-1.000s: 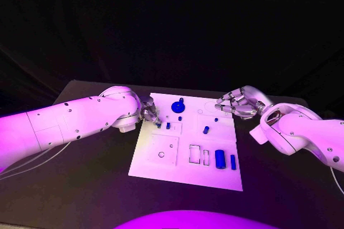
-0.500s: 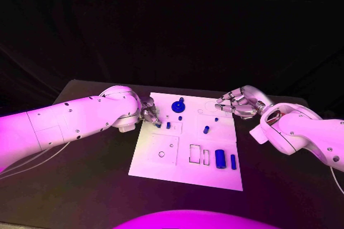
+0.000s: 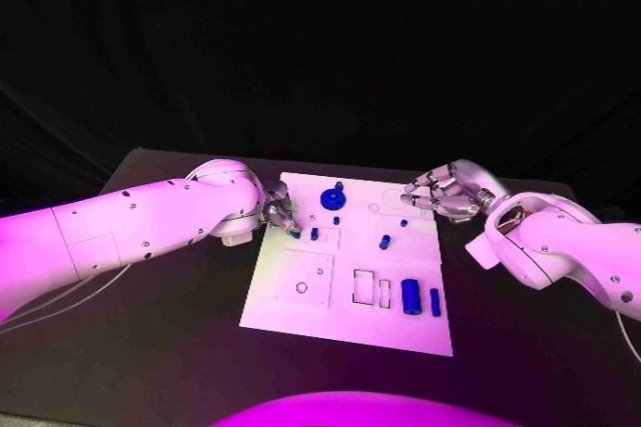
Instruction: Assemble the parts on the task board
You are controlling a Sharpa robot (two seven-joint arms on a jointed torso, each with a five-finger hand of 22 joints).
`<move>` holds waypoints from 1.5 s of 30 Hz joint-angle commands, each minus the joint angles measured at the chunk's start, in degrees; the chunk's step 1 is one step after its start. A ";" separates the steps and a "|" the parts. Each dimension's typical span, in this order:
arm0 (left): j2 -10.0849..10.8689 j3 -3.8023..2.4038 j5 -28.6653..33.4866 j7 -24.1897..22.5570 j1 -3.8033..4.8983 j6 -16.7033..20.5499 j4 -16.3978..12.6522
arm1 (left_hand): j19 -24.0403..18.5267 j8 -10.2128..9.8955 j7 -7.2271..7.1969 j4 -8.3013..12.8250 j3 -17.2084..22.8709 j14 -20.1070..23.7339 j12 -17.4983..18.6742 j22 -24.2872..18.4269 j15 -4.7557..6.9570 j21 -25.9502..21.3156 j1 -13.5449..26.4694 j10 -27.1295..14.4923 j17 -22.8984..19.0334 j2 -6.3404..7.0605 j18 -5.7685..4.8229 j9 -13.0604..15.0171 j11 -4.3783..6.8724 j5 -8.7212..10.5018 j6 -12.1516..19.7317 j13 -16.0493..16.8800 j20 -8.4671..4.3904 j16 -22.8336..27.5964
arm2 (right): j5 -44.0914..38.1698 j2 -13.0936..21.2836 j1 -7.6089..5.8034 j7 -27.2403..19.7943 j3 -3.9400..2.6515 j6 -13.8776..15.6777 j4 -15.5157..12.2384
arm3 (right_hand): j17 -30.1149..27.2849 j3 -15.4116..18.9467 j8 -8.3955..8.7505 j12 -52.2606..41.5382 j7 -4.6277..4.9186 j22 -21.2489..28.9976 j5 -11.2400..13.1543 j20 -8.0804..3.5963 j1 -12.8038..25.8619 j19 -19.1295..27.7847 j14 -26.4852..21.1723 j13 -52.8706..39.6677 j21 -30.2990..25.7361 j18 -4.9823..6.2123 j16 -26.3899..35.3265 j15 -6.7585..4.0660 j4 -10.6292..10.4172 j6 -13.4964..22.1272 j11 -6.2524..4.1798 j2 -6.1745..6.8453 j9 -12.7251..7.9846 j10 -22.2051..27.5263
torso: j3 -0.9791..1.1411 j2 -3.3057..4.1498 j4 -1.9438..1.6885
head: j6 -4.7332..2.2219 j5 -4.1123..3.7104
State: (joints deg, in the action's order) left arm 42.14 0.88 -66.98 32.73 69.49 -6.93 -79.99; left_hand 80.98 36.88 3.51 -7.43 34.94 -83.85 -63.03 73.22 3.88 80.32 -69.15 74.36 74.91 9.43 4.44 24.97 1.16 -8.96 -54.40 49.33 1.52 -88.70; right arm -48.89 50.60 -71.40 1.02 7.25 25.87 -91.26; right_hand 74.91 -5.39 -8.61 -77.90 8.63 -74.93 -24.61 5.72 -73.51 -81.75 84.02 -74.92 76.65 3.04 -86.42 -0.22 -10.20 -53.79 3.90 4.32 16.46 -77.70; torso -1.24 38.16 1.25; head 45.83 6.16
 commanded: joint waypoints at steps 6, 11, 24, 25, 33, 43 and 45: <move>-0.27 0.10 0.61 -0.25 -0.14 -2.03 -0.03 | 0.43 0.43 -0.39 9.47 9.34 -5.83 -0.72 0.20 0.42 0.43 0.23 1.08 14.22 0.58 -0.71 0.01 0.08 -0.08 -0.23 0.83 -0.05 -0.27 | -0.17 -0.02 0.06 -0.49 0.00 -0.44 0.00 | 9.05 0.13 -0.33 0.03 -0.19 -5.46 -0.22 0.05 0.27 0.47 4.47 -0.94 -0.26 0.46 0.22 -0.22 -0.34 -0.20 -0.19 -0.46 -0.10 0.16 | 0.03 0.02 0.04 | 0.02 0.00; -0.37 0.11 1.03 -0.03 -0.14 -2.56 0.02 | 0.73 0.58 -1.36 8.25 7.89 -5.84 -1.67 0.74 0.84 0.73 2.18 2.31 14.24 1.47 -0.82 0.18 0.67 0.10 -0.74 2.28 -0.18 -0.29 | -0.17 0.02 0.06 -0.49 0.00 -0.40 -0.03 | 9.05 0.13 -0.33 0.03 -0.19 -5.46 -0.22 0.05 0.27 0.47 4.47 -0.94 -0.26 0.46 0.22 -0.22 -0.34 -0.20 -0.19 -0.46 -0.10 0.16 | 0.03 0.01 0.06 | 0.11 -0.01; -1.04 0.14 0.69 1.51 -0.14 -2.16 0.64 | 1.30 0.32 -2.44 4.73 3.88 -5.87 -3.85 1.71 1.60 1.28 5.88 3.92 14.31 1.29 -1.02 0.07 1.61 0.22 -2.78 5.54 -0.83 -0.36 | -0.17 0.07 0.06 -0.51 0.00 -0.30 -0.11 | 8.95 0.19 -0.36 0.21 -0.20 -5.35 -0.30 0.04 0.29 0.57 4.44 -0.74 -0.45 0.50 0.29 -0.24 -0.37 -0.17 -0.20 -0.44 -0.11 0.35 | 0.03 0.03 0.04 | 0.20 -0.14; -1.08 0.14 0.67 1.57 -0.14 -2.06 0.69 | 1.29 0.31 -2.45 4.64 3.81 -5.87 -3.86 1.70 1.61 1.28 5.95 3.92 14.31 1.26 -1.02 0.07 1.61 0.21 -2.80 5.55 -0.84 -0.37 | -0.17 0.07 0.06 -0.51 0.00 -0.30 -0.11 | 8.95 0.19 -0.36 0.21 -0.20 -5.35 -0.30 0.04 0.29 0.57 4.44 -0.74 -0.45 0.50 0.29 -0.24 -0.37 -0.17 -0.20 -0.44 -0.11 0.35 | 0.04 0.04 0.05 | 0.19 -0.14; -1.38 0.17 0.63 2.13 -0.14 -1.65 1.06 | 1.34 0.16 -2.55 3.21 2.08 -5.87 -4.28 1.78 1.65 1.30 7.39 4.12 14.30 1.26 -1.04 0.02 1.69 0.25 -3.30 6.18 -0.95 -0.35 | -0.17 0.05 0.06 -0.53 0.00 -0.32 -0.12 | 8.95 0.19 -0.36 0.21 -0.20 -5.35 -0.30 0.04 0.29 0.57 4.44 -0.74 -0.45 0.50 0.29 -0.24 -0.37 -0.17 -0.20 -0.44 -0.11 0.35 | 0.01 0.01 0.04 | 0.22 -0.21; -1.54 0.22 0.76 2.76 -0.14 -1.97 1.35 | 1.42 -0.06 -2.64 1.10 -3.65 -5.87 -4.92 1.97 1.73 1.36 8.61 4.34 14.30 1.14 -1.08 -0.02 1.73 0.30 -4.09 7.13 -1.00 -0.35 | -0.17 0.05 0.06 -0.53 0.00 -0.35 -0.10 | 8.95 0.19 -0.36 0.21 -0.20 -5.35 -0.30 0.04 0.29 0.57 4.44 -0.74 -0.45 0.50 0.29 -0.24 -0.37 -0.17 -0.20 -0.44 -0.11 0.35 | 0.02 0.01 0.01 | 0.34 -0.32; -1.55 0.23 0.77 2.82 -0.14 -2.07 1.38 | 1.42 -0.13 -2.64 0.81 -4.62 -5.87 -4.98 1.98 1.73 1.35 8.62 4.35 14.29 1.07 -1.08 -0.04 1.73 0.30 -4.18 7.26 -1.00 -0.35 | -0.17 0.06 0.06 -0.54 0.00 -0.36 -0.09 | 8.95 0.19 -0.36 0.21 -0.20 -5.35 -0.30 0.04 0.29 0.57 4.44 -0.74 -0.45 0.50 0.29 -0.24 -0.37 -0.17 -0.20 -0.44 -0.11 0.35 | 0.02 0.01 0.00 | 0.36 -0.35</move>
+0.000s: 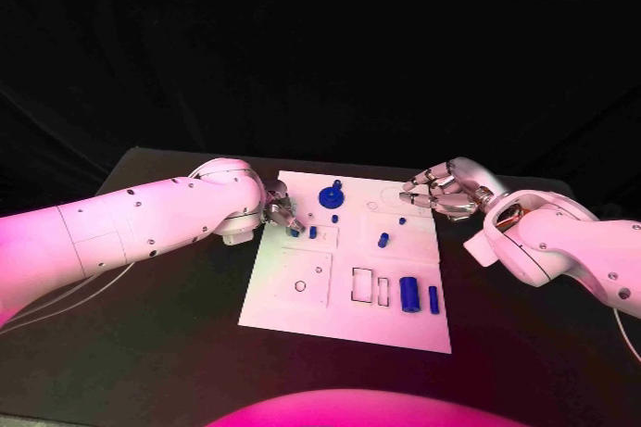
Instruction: Assemble the parts on the task board
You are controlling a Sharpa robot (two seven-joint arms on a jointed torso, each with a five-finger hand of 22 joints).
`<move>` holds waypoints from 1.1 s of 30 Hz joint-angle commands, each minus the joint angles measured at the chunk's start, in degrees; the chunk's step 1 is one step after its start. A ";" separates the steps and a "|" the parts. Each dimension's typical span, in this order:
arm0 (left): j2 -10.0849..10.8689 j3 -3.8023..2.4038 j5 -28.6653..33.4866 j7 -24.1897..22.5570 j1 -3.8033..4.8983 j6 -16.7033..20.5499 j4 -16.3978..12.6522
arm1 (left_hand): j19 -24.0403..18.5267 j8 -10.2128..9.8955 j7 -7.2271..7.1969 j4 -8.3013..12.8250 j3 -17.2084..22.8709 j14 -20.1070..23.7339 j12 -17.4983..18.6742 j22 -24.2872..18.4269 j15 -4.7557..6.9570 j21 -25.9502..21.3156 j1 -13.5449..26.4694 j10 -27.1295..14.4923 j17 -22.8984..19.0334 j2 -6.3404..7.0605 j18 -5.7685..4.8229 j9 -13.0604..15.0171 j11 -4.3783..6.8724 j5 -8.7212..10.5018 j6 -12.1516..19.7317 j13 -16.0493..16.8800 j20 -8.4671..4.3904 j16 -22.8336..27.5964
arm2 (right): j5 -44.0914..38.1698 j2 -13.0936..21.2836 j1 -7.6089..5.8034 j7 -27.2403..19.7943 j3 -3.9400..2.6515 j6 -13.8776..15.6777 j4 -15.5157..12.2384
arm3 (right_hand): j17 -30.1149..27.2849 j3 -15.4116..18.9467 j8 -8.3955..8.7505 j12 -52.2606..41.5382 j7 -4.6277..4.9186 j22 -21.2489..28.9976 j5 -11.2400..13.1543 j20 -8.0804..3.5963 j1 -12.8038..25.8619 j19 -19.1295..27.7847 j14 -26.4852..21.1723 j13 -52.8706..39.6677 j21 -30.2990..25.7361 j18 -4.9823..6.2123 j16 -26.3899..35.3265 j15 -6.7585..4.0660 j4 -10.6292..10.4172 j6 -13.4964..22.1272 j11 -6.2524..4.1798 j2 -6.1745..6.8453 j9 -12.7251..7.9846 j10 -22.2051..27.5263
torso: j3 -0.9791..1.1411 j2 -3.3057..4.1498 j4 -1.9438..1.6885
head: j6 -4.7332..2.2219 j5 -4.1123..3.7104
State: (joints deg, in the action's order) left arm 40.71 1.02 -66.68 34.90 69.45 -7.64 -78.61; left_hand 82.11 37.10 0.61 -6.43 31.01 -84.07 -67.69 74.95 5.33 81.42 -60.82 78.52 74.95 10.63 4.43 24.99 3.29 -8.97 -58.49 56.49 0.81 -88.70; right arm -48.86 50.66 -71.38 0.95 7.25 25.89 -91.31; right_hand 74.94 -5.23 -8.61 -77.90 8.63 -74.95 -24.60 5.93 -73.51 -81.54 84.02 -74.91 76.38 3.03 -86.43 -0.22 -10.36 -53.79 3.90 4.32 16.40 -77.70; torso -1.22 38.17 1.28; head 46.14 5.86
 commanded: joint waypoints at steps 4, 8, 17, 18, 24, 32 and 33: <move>-0.11 0.09 0.50 0.80 -0.10 -1.35 0.08 | 0.31 -0.53 0.27 -1.07 -3.83 -5.65 -0.33 0.31 0.24 0.26 0.40 0.16 14.27 -0.18 -1.08 -0.11 -0.45 0.33 -0.32 0.19 -0.27 -0.36 | -0.18 -0.01 0.04 -0.49 0.00 -0.36 -0.02 | 8.85 0.06 -0.37 0.20 -0.20 -5.28 -0.34 -0.18 0.31 0.41 4.43 -0.77 -0.27 0.52 0.34 -0.24 -0.22 -0.14 -0.20 -0.43 -0.07 0.34 | -0.01 -0.01 -0.02 | 0.10 -0.08; -0.08 0.10 0.51 0.91 -0.10 -0.99 0.15 | 0.30 -0.61 0.32 -1.37 -4.76 -5.64 -0.30 0.30 0.24 0.24 0.29 0.13 14.26 -0.41 -1.07 -0.14 -0.44 0.32 -0.37 0.18 -0.26 -0.35 | -0.17 -0.01 0.04 -0.49 0.00 -0.29 -0.01 | 8.85 0.06 -0.37 0.20 -0.20 -5.28 -0.34 -0.18 0.31 0.41 4.43 -0.77 -0.27 0.52 0.34 -0.24 -0.22 -0.14 -0.20 -0.43 -0.07 0.34 | -0.01 0.00 -0.04 | 0.08 -0.09; 0.05 0.08 0.87 0.66 -0.12 0.62 0.05 | 0.27 -0.98 0.51 -4.48 -10.54 -5.65 -0.31 0.24 0.09 0.16 1.79 0.11 14.27 -0.88 -1.05 -0.28 -0.61 0.36 -0.71 0.35 -0.20 -0.36 | -0.16 -0.02 0.05 -0.52 0.00 -0.23 0.05 | 8.77 0.10 -0.37 0.27 -0.19 -5.22 -0.34 -0.18 0.36 0.47 4.41 -0.69 -0.36 0.54 0.40 -0.24 -0.25 -0.11 -0.19 -0.41 -0.08 0.41 | -0.04 -0.03 -0.03 | 0.04 -0.10; 0.11 0.07 1.01 0.58 -0.12 0.89 -0.04 | 0.25 -1.04 0.52 -4.98 -11.45 -5.65 -0.29 0.21 0.08 0.13 2.03 0.10 14.27 -0.95 -1.04 -0.29 -0.62 0.35 -0.72 0.34 -0.19 -0.36 | -0.15 -0.02 0.05 -0.54 0.00 -0.23 0.06 | 8.77 0.10 -0.37 0.27 -0.19 -5.22 -0.34 -0.18 0.36 0.47 4.41 -0.69 -0.36 0.54 0.40 -0.24 -0.25 -0.11 -0.19 -0.41 -0.08 0.41 | -0.06 -0.03 -0.01 | 0.04 -0.09; 1.38 -0.52 3.34 -0.37 -0.12 5.04 -1.44 | 0.02 -1.05 0.67 -8.98 -20.38 -5.63 1.94 -0.34 0.09 -0.27 2.44 -1.62 14.24 -1.41 -0.92 -0.03 -0.95 0.32 0.35 -3.00 -0.20 -0.31 | -0.04 -0.09 0.15 -0.71 0.00 -0.17 0.17 | 8.71 0.14 -0.37 0.32 -0.19 -5.10 -0.34 -0.18 0.42 0.58 4.39 -0.64 -0.54 0.58 0.44 -0.24 -0.29 -0.08 -0.18 -0.39 -0.09 0.47 | -0.05 -0.02 0.04 | 0.01 -0.06; 2.92 -1.50 10.10 -5.27 0.01 11.61 -2.78 | -2.63 -2.04 2.19 -10.22 -27.53 -5.47 11.14 -5.20 -0.79 -3.57 1.79 -8.71 13.87 -4.03 0.12 -0.23 -2.05 0.17 4.21 -15.73 0.27 0.15 | 0.04 -0.14 0.21 -0.79 0.00 0.08 0.32 | 8.45 0.22 -0.36 0.42 -0.17 -4.93 -0.34 -0.18 0.50 0.73 4.32 -0.53 -0.80 0.64 0.61 -0.23 -0.34 -0.01 -0.17 -0.34 -0.11 0.57 | 0.05 -0.05 -0.10 | -0.08 -0.26; 2.96 -1.55 10.12 -5.78 0.02 11.80 -2.84 | -2.94 -2.44 2.63 -10.22 -28.39 -5.36 12.99 -5.77 -1.10 -3.99 1.63 -10.32 13.61 -4.27 0.23 -0.42 -2.45 0.15 5.13 -18.19 0.49 0.47 | 0.10 -0.14 0.22 -0.84 0.00 0.16 0.33 | 8.29 0.29 -0.37 0.52 -0.16 -4.79 -0.32 -0.18 0.64 0.87 4.28 -0.43 -1.02 0.69 0.72 -0.22 -0.46 0.04 -0.16 -0.38 -0.12 0.68 | 0.04 -0.05 -0.12 | -0.12 -0.30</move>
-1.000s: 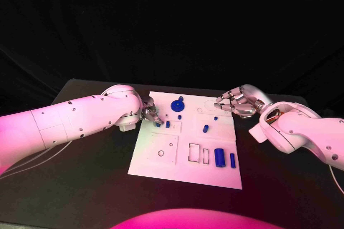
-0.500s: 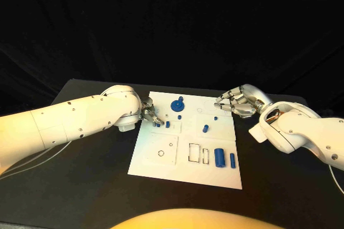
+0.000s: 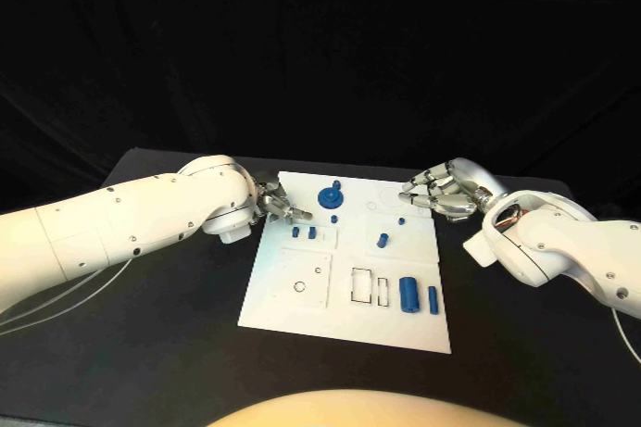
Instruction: Assemble the parts on the task board
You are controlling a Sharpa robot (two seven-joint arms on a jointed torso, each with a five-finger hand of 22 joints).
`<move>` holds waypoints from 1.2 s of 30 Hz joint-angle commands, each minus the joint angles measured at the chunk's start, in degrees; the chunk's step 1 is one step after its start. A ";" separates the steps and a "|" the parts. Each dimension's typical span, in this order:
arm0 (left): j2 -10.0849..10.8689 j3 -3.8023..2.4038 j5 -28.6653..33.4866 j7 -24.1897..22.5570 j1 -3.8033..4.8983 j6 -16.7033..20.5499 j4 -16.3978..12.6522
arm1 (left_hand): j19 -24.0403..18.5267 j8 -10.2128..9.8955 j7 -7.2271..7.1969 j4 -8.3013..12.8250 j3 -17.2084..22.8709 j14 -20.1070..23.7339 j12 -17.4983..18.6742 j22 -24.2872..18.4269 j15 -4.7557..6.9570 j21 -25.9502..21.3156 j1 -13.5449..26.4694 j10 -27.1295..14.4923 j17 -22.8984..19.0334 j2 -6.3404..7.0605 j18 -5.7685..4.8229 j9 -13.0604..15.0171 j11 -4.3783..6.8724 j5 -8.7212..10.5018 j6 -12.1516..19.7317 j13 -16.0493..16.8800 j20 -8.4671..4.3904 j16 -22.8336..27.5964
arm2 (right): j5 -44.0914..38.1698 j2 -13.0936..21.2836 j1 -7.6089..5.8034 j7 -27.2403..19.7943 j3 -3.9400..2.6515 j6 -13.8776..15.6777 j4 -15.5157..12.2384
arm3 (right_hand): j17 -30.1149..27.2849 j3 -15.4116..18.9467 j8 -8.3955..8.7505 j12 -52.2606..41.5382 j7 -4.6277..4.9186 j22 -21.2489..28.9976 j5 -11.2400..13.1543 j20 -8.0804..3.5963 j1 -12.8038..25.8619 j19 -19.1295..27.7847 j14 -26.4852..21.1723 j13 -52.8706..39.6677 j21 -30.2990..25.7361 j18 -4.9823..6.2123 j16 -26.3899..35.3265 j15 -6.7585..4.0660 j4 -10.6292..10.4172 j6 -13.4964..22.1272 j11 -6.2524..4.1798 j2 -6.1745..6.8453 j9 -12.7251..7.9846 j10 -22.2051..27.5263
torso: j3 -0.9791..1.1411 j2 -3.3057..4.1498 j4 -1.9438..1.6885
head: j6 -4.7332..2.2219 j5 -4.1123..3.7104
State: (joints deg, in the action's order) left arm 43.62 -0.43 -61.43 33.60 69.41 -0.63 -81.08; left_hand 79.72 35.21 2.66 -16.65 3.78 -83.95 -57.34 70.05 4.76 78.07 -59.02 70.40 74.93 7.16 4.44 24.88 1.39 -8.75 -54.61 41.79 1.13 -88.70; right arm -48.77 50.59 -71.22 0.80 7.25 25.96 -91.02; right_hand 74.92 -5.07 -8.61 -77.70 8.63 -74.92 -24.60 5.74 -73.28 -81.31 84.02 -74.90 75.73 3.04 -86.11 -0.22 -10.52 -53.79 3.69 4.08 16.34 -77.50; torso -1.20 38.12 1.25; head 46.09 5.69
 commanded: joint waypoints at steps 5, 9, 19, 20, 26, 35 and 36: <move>-0.26 0.08 2.47 -9.75 0.04 7.17 -0.45 | -5.32 -2.96 3.35 0.81 -2.67 -2.97 7.29 -9.01 -2.61 -6.41 -6.52 -9.67 8.30 -1.58 1.87 -1.63 -3.10 -0.06 6.89 -7.70 1.87 7.12 | 0.30 0.00 0.07 -0.93 0.00 0.31 0.07 | 6.11 0.25 -0.49 2.70 -0.14 -3.17 -0.08 0.03 0.53 2.17 3.64 2.13 -2.90 1.27 1.97 -0.22 -0.59 0.29 0.06 -0.49 -0.14 2.88 | -0.04 0.03 -0.06 | -0.41 -0.37; -1.22 0.92 -0.44 -18.40 -0.02 10.94 -0.43 | -14.37 -4.30 4.97 4.32 -0.22 3.44 10.96 -23.50 -3.96 -17.98 -17.66 -15.39 -2.57 -2.92 4.69 -3.12 -4.43 -0.18 9.48 -10.39 3.11 20.53 | 0.65 -0.01 0.08 -1.37 0.00 0.50 0.16 | 0.60 0.05 -0.82 9.27 -0.14 1.57 -0.20 -0.02 -0.31 6.49 1.86 8.90 -10.24 2.81 6.39 -0.30 -0.45 0.64 0.00 -0.75 -0.23 8.61 | 0.00 -0.07 -0.06 | -0.59 -0.68; -5.04 2.44 -16.43 -28.11 -1.02 15.13 1.51 | -18.35 -11.54 4.51 6.83 12.43 11.88 24.03 -31.32 -5.17 -25.73 -28.45 -19.55 -19.07 1.82 5.87 -10.33 -5.84 -0.43 7.55 -22.81 4.46 36.69 | 1.45 -0.30 0.17 -2.26 0.00 0.76 0.44 | -13.99 -1.20 -1.73 25.58 0.11 14.04 -0.26 0.18 -2.05 16.14 -3.33 25.96 -29.77 6.04 20.39 -0.06 0.29 1.39 0.26 -0.34 -0.35 20.81 | 0.02 0.00 0.04 | -1.34 -1.02; -5.42 2.58 -17.79 -28.14 -1.08 14.84 1.98 | -17.93 -12.00 4.58 6.97 13.11 11.65 24.41 -30.67 -5.16 -25.18 -28.62 -19.51 -19.22 2.27 5.85 -10.79 -5.93 -0.43 6.90 -23.41 4.42 36.28 | 1.52 -0.34 0.18 -2.36 0.00 0.80 0.45 | -17.17 -1.33 -1.84 27.46 0.22 15.75 -0.26 0.31 -2.09 17.54 -4.65 27.88 -32.51 6.41 23.50 0.04 0.24 1.70 0.39 -0.28 -0.34 22.28 | -0.01 0.04 0.08 | -1.45 -0.96; -7.46 3.14 -23.51 -27.62 -1.39 12.56 4.26 | -12.55 -14.44 4.99 6.89 15.70 7.66 25.57 -21.79 -5.21 -17.87 -27.43 -19.01 -15.45 3.84 4.22 -12.97 -6.10 -0.28 4.24 -26.08 4.48 28.52 | 2.10 -0.47 0.19 -2.76 0.00 0.74 0.57 | -34.24 -2.29 -2.85 33.31 1.01 19.11 -0.32 1.28 -2.38 23.92 -12.94 33.97 -40.00 7.05 42.03 1.17 -0.14 3.32 1.30 0.04 -0.15 24.64 | -0.03 0.06 0.04 | -1.67 -1.08; -9.64 3.28 -26.26 -24.36 -1.84 8.47 5.74 | -8.58 -16.78 4.62 6.77 16.85 5.59 26.93 -15.20 -5.37 -12.47 -26.11 -19.97 -14.89 4.46 3.04 -14.51 -6.49 -0.22 3.16 -28.03 4.58 25.25 | 2.55 -0.64 0.20 -3.17 0.00 0.78 0.69 | -37.40 -3.01 -4.54 37.33 1.53 15.75 -0.35 2.10 -2.43 27.92 -13.85 40.69 -39.06 6.84 47.97 2.01 -0.35 4.54 1.96 0.62 0.10 24.71 | -0.06 0.09 0.12 | -1.68 -1.18; -9.76 3.27 -26.39 -24.11 -1.86 8.26 5.86 | -8.22 -16.88 4.60 6.81 16.97 5.34 26.96 -14.61 -5.32 -11.97 -26.05 -19.95 -14.81 4.44 2.92 -14.60 -6.48 -0.22 2.75 -28.18 4.58 24.89 | 2.58 -0.64 0.20 -3.19 0.00 0.79 0.69 | -37.52 -3.02 -4.69 37.37 1.55 15.20 -0.35 2.13 -2.42 28.25 -13.78 41.05 -38.70 6.82 48.22 2.04 -0.35 4.63 1.99 0.65 0.12 24.70 | -0.02 0.08 0.10 | -1.65 -1.19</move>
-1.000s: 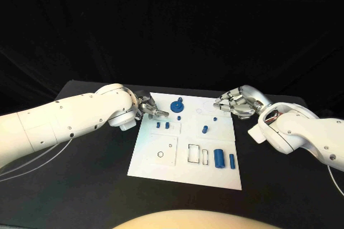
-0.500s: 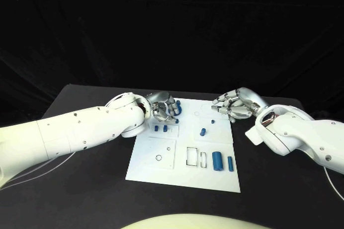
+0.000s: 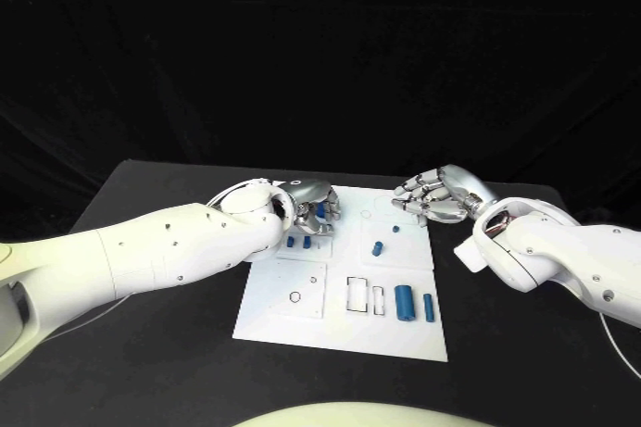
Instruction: Assemble the parts on the task board
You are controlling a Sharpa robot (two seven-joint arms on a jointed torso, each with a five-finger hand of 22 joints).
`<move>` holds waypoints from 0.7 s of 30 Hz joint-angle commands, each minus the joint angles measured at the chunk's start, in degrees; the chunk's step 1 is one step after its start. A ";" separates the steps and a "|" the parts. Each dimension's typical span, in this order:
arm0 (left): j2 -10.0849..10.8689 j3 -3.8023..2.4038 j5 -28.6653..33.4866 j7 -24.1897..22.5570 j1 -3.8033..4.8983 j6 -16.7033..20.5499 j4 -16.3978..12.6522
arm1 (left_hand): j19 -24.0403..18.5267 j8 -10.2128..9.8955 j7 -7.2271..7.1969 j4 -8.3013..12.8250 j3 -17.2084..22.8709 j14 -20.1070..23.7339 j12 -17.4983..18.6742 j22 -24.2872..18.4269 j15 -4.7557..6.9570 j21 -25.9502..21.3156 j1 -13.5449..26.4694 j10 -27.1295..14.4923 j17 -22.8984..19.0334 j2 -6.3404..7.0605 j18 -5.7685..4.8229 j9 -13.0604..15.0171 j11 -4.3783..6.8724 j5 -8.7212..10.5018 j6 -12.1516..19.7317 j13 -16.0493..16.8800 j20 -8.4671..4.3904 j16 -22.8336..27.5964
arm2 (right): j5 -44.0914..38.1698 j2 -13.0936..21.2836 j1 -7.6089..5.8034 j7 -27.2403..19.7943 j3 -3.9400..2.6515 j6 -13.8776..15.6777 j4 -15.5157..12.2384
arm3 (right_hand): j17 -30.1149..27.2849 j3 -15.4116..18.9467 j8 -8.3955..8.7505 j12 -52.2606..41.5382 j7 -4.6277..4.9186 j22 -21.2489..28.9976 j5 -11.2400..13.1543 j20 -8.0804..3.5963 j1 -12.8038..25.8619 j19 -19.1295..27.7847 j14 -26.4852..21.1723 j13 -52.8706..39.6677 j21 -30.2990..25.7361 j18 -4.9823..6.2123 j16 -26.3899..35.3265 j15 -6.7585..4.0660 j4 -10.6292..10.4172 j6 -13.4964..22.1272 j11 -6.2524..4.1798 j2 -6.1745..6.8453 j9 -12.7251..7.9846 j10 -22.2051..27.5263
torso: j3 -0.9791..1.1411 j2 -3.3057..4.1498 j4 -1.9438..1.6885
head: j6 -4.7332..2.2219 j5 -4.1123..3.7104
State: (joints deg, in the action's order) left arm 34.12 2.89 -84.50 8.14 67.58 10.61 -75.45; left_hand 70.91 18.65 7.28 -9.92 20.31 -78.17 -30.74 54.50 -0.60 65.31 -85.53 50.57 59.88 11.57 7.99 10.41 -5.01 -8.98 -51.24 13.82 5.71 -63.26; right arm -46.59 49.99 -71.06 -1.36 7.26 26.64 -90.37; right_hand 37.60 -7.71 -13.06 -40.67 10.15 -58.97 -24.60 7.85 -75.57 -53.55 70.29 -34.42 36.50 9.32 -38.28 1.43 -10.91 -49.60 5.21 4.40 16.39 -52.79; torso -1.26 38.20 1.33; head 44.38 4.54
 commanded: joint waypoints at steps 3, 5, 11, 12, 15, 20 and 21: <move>-0.59 -0.07 -3.58 1.80 -0.05 -3.33 0.62 | 1.02 -0.62 -0.02 0.13 0.70 -0.58 0.67 1.66 0.00 1.43 0.61 -0.33 -0.44 -0.02 -0.74 -0.34 -0.12 -0.01 -1.44 -0.64 -0.02 -0.51 | 0.46 -0.05 0.05 -1.05 0.00 0.16 0.04 | -0.53 -0.43 -0.79 0.29 0.11 -4.54 -0.36 0.07 -0.07 0.17 0.19 1.78 4.60 -0.01 1.20 0.52 0.06 0.82 0.56 0.43 0.12 0.00 | 0.10 0.01 -0.01 | 0.18 -0.13; -0.85 -0.11 -3.67 2.02 -0.06 -3.45 0.81 | 1.32 -0.86 -0.03 0.18 0.88 -0.74 0.91 2.20 -0.03 1.86 0.65 -0.44 -0.60 -0.05 -0.85 -0.48 -0.16 -0.01 -1.72 -0.92 0.00 -0.67 | 0.49 -0.07 0.05 -1.07 0.00 0.17 0.03 | -0.70 -0.48 -1.32 0.04 0.14 -8.13 -0.38 0.09 -0.02 0.02 0.39 2.77 8.38 -0.52 1.80 0.59 0.06 1.14 0.61 0.43 0.15 0.09 | 0.06 0.01 -0.03 | 0.25 -0.14; -1.38 -0.22 -3.77 2.45 -0.05 -3.95 1.34 | 2.27 -1.49 -0.08 0.48 1.72 -1.88 1.18 3.90 0.15 3.23 0.51 0.59 0.18 -0.44 -1.15 -0.83 0.06 -0.03 -2.82 -1.61 -0.09 -2.33 | 0.53 -0.15 0.05 -1.08 0.00 0.16 0.04 | -0.63 -0.89 -2.74 -1.27 0.07 -31.03 -0.39 -3.52 -0.20 -36.45 0.75 5.50 53.50 -9.32 2.86 2.25 0.06 1.98 1.65 0.64 0.08 0.53 | 0.05 -0.05 -0.01 | 0.28 -0.22; -1.44 -0.23 -3.77 2.44 -0.05 -4.03 1.42 | 2.38 -1.59 -0.10 0.53 1.84 -1.99 1.23 4.10 0.18 3.38 0.47 0.72 0.24 -0.50 -1.18 -0.88 0.09 -0.03 -2.92 -1.70 -0.11 -2.49 | 0.54 -0.16 0.05 -1.08 0.00 0.16 0.04 | -0.60 -0.91 -2.84 -1.35 0.11 -31.03 -0.35 -4.00 0.00 -36.45 0.74 5.73 53.50 -9.32 2.93 1.89 -0.15 1.99 1.53 0.66 0.06 0.58 | 0.05 -0.03 0.01 | 0.30 -0.22; -1.67 -0.25 -3.77 2.31 -0.05 -3.97 1.75 | 2.51 -2.14 -0.25 0.74 2.30 -2.20 1.50 4.38 0.23 3.65 0.40 1.06 0.13 -0.59 -1.23 -1.13 0.13 -0.04 -3.07 -2.08 -0.18 -2.79 | 0.55 -0.19 0.05 -1.08 0.00 0.18 0.03 | -0.50 -1.22 -3.05 -1.67 0.04 -31.03 -0.37 -4.37 -0.13 -36.45 0.78 6.43 53.50 -9.32 3.15 1.12 -0.38 2.11 1.45 0.87 0.00 0.61 | 0.04 0.02 -0.01 | 0.32 -0.23; -2.07 -0.32 -3.67 2.13 -0.05 -3.66 2.47 | 2.86 -2.91 -0.14 0.89 2.78 -2.47 1.77 5.08 0.29 4.22 0.54 1.53 0.13 -0.66 -1.36 -1.47 0.19 -0.02 -3.10 -2.51 -0.24 -3.26 | 0.57 -0.29 0.05 -1.09 0.00 0.15 0.04 | -0.36 -1.62 -3.27 -2.02 0.36 -31.03 -0.34 -4.73 -0.18 -36.45 0.84 7.38 53.50 -9.32 3.57 1.13 -0.83 2.16 0.93 1.15 -0.06 0.70 | 0.05 -0.04 -0.04 | 0.42 -0.28; -2.15 -0.33 -3.65 2.13 -0.05 -3.59 2.60 | 2.94 -3.02 -0.08 0.91 2.87 -2.52 1.80 5.23 0.32 4.34 0.57 1.64 0.16 -0.71 -1.39 -1.51 0.21 -0.02 -3.17 -2.58 -0.25 -3.36 | 0.58 -0.30 0.05 -1.09 0.00 0.14 0.05 | -0.35 -1.63 -3.29 -2.03 0.38 -31.03 -0.34 -4.77 -0.18 -36.45 0.84 7.44 53.50 -9.32 3.60 1.12 -0.86 2.16 0.93 1.18 -0.07 0.72 | 0.05 -0.03 -0.03 | 0.42 -0.26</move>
State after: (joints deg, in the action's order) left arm 32.17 2.63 -87.63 10.22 67.53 7.66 -72.90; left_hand 73.52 15.92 7.18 -9.02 22.93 -80.39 -29.27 59.69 -0.21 69.39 -85.04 51.85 60.08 11.20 7.15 8.93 -4.85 -8.98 -53.98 11.25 5.51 -66.39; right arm -46.02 49.75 -71.05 -1.82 7.26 26.80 -90.33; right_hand 37.18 -9.12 -16.17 -42.40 10.40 -74.95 -24.82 3.52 -75.71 -83.96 71.11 -27.01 89.80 0.36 -34.83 2.83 -11.70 -47.71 6.35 5.03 16.40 -52.29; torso -1.22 38.19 1.29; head 44.77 4.27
